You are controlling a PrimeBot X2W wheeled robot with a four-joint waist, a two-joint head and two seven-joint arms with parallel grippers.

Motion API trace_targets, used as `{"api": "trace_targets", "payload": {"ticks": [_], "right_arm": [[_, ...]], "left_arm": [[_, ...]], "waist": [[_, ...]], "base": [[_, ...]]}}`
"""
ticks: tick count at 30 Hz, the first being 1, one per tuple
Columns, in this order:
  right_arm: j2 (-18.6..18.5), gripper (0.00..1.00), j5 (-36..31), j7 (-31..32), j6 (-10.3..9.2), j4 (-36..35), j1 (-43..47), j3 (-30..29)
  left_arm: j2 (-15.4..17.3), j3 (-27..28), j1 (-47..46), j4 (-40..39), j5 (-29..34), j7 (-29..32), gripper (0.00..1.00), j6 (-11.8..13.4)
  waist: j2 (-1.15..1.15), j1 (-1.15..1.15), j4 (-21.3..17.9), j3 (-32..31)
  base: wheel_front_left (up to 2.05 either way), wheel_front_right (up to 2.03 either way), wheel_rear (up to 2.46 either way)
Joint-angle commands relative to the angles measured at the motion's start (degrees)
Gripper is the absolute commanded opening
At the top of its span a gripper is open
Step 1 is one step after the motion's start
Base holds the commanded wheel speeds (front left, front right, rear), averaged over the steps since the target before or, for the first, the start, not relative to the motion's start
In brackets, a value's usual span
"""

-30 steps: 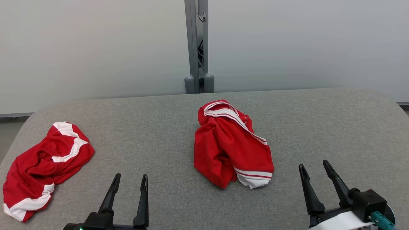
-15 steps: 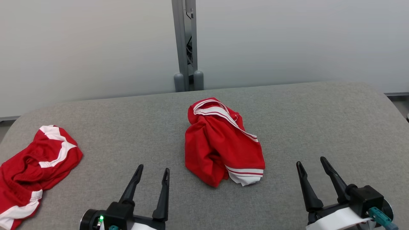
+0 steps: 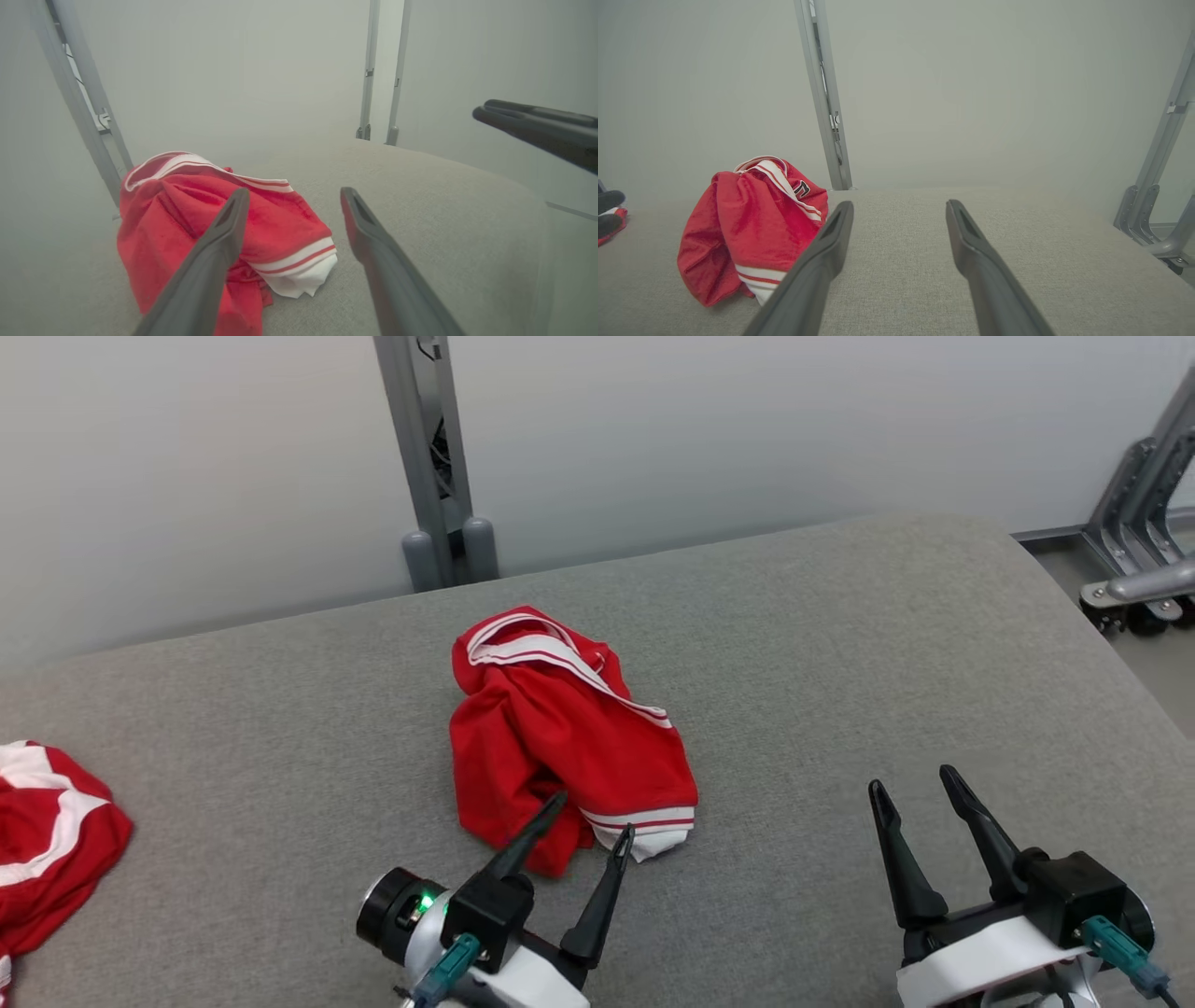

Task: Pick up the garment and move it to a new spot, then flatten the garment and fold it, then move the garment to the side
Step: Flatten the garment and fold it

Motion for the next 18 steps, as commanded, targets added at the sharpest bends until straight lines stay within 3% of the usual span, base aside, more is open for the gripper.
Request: {"api": "trace_targets", "payload": {"ticks": [1,11,18], "right_arm": [[-0.4,1.00,0.0,-0.3,-0.02,-0.2,-0.8,-0.1],[-0.2,1.00,0.5,-0.3,-0.02,-0.6,-2.8,0.3],[0.6,1.00,1.5,-0.3,-0.01,-0.5,-4.1,0.5]], "left_arm": [[0.3,-1.0,-2.0,1.3,-0.7,-0.1,1.00,-0.5],[0.3,-9.4,-10.6,9.3,-6.6,3.3,1.00,-1.6],[0.3,-12.8,-15.5,16.9,-12.6,7.7,1.00,1.7]], "waist": [[0.00,0.00,-1.9,1.3],[0.00,0.00,-6.3,5.5],[0.00,0.00,-8.8,7.8]], "base": [[0.00,0.00,0.00],[0.00,0.00,0.00],[0.00,0.00,0.00]]}}
